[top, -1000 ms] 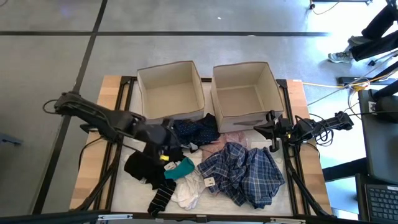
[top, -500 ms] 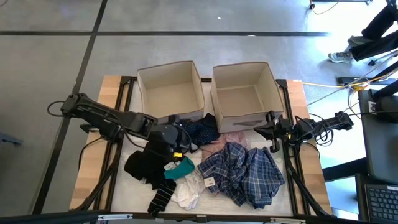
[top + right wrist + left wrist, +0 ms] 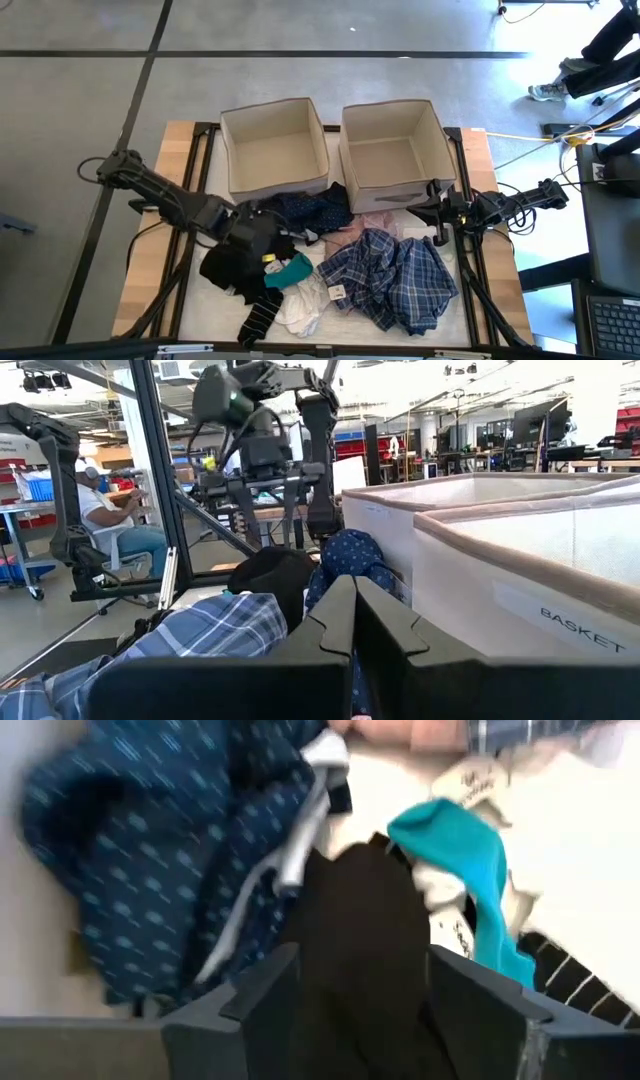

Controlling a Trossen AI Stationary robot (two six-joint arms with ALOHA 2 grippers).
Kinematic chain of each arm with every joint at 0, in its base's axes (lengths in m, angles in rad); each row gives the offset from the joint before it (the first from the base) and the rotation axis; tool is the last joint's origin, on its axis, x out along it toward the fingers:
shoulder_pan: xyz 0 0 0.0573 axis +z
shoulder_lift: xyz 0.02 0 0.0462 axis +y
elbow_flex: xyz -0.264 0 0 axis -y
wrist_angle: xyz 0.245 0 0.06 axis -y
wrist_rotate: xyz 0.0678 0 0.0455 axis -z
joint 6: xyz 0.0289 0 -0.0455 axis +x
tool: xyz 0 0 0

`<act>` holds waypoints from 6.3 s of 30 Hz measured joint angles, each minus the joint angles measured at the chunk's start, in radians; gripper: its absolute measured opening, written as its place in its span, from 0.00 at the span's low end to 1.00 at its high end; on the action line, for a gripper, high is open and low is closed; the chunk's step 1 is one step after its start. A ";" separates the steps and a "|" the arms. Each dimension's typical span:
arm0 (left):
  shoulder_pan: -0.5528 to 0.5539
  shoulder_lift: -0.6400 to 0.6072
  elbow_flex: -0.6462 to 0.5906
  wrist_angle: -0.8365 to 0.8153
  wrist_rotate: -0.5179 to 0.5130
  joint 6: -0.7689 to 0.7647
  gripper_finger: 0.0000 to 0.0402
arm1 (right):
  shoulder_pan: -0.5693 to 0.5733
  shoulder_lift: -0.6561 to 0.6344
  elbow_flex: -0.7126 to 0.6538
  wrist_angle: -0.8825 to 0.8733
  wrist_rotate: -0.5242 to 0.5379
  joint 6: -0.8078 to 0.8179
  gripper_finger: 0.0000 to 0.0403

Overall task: Sort clothes
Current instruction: Put the black shirt into the left laundry organizer, then put the black sock into the left laundry organizer

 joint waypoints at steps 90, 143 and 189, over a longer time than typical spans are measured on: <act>0.381 -0.115 0.609 0.548 -0.623 1.347 0.04 | 0.000 0.000 0.000 0.008 0.065 -0.029 0.03; 0.842 -0.185 -0.112 0.330 -0.202 0.696 0.04 | 0.000 0.000 0.000 0.003 0.064 -0.028 0.03; 0.250 -0.180 -0.052 0.440 -0.064 0.615 0.42 | 0.000 0.000 0.000 0.005 0.064 -0.028 0.03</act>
